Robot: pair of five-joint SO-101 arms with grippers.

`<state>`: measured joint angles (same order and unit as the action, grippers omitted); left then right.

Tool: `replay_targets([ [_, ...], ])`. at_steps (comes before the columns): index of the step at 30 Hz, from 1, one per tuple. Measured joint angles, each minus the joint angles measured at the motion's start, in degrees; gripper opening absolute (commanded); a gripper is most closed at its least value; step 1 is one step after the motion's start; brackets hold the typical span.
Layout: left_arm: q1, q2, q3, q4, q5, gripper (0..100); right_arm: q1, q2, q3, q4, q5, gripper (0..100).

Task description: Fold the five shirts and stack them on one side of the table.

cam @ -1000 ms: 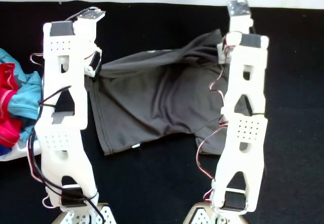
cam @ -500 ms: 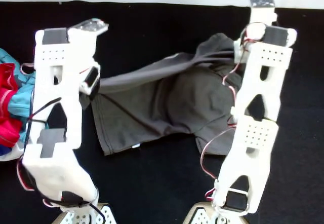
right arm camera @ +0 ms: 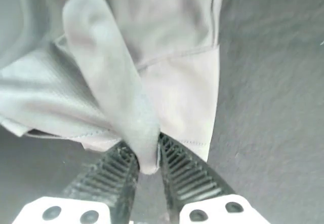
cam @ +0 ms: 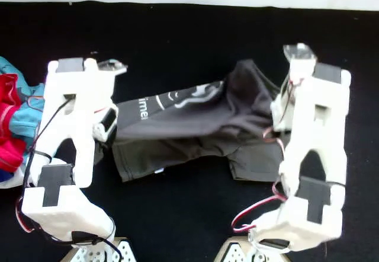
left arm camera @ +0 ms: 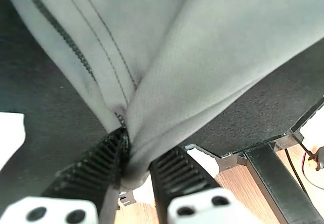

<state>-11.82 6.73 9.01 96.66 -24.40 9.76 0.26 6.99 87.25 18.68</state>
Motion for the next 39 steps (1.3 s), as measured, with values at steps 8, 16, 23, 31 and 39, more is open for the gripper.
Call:
replay_targets([
  [8, 0.0, 0.0, 9.9, -5.8, -0.2, 1, 5.5, -9.1, 20.9, -11.2, 4.6, 0.5],
  [16, 0.0, -0.1, 12.0, -6.5, -0.2, 1, 6.8, -16.1, 29.3, -14.2, 6.9, 0.5],
  [23, 2.8, -0.1, 16.0, -8.1, -0.2, 1, 6.9, -16.8, 30.2, -16.9, 7.2, 0.5],
  [31, 6.0, -0.1, 17.4, -11.6, -0.2, 1, 7.4, -16.8, 30.2, -19.9, 7.2, 0.5],
  [39, 7.4, -0.1, 17.4, -11.1, -1.3, 10, 7.6, -16.8, 30.2, -17.8, 7.6, 10.8],
])
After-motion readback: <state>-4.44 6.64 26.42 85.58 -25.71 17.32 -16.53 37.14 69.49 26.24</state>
